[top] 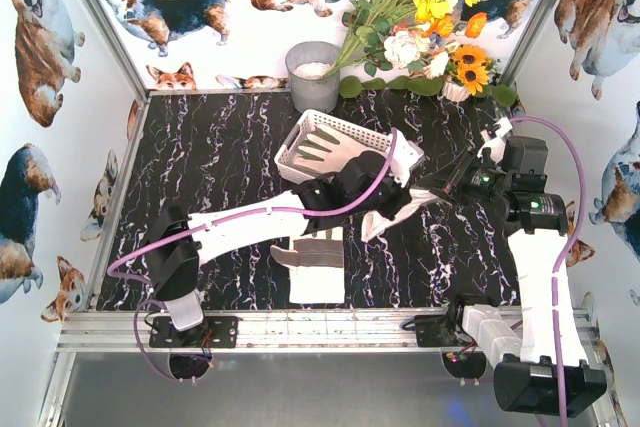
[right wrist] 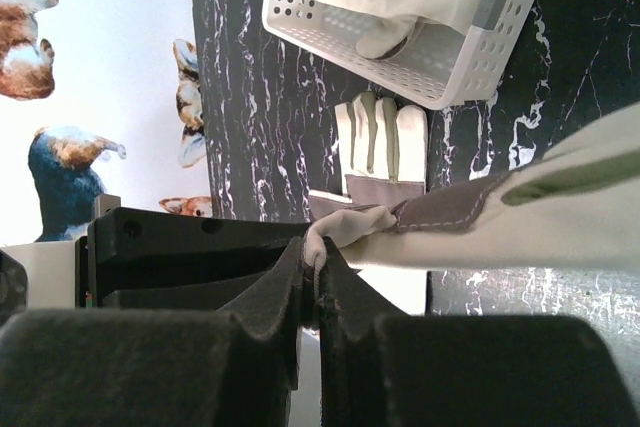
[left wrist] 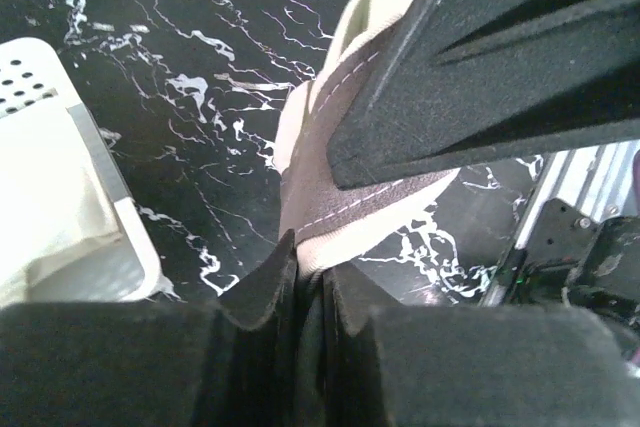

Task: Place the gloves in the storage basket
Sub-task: Pair the glove with the glove.

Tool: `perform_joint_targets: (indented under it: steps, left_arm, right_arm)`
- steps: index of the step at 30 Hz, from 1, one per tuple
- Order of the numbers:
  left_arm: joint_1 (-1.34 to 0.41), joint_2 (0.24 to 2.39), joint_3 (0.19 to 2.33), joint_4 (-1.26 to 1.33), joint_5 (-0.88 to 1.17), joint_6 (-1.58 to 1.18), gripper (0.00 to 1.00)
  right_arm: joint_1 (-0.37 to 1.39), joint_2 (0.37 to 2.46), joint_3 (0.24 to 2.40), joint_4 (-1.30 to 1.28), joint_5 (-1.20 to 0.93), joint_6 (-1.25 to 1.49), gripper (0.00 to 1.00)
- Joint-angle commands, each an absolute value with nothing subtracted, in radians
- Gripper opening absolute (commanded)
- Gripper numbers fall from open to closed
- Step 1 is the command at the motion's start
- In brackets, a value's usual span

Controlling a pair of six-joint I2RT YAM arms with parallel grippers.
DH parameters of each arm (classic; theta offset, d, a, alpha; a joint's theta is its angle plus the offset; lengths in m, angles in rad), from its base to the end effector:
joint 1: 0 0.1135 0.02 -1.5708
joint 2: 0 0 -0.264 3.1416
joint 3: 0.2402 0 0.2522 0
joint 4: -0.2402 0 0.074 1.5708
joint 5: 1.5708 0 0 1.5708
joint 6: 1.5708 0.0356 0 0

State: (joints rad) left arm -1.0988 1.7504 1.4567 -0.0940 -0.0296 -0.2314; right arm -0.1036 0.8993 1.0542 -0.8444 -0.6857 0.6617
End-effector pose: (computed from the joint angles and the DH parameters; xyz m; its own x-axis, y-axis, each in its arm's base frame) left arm 0.1921 -0.3740 0.3183 -0.3686 0.2179 -0.9037 0.8150 0.5433 -0.2014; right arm 0.1683 0.0052 0.3527 -0.7486 0.5560 -0.3612 0.0686 0.6068 0.7919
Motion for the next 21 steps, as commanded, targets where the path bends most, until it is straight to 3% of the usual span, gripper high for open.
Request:
perform_joint_targets:
  steps: [1,3,6,10,16,21]
  left_arm:
    - [-1.104,1.734,1.470,-0.072,-0.059,-0.262,0.00]
    - [-1.104,1.709,1.445,-0.068,-0.076,-0.284,0.00]
    - [-1.103,1.666,1.404,-0.074,-0.111,-0.339,0.00]
    - [-1.097,1.606,1.345,-0.094,-0.179,-0.458,0.00]
    - [-1.032,1.472,1.206,-0.004,-0.166,-0.687,0.00]
    - [-0.990,1.366,1.104,0.130,-0.183,-0.828,0.00]
  right_arm:
    - [-0.097,0.906,1.109,-0.816,-0.733,0.625,0.01]
    - [-0.098,0.910,1.119,-0.814,-0.749,0.613,0.14]
    - [-0.097,0.896,1.139,-0.790,-0.773,0.608,0.44]
    - [-0.097,0.857,1.172,-0.769,-0.793,0.594,0.69]
    - [-0.097,0.810,1.178,-0.758,-0.814,0.621,0.76]
    - [-0.097,0.740,1.033,-0.564,-0.864,0.773,0.78]
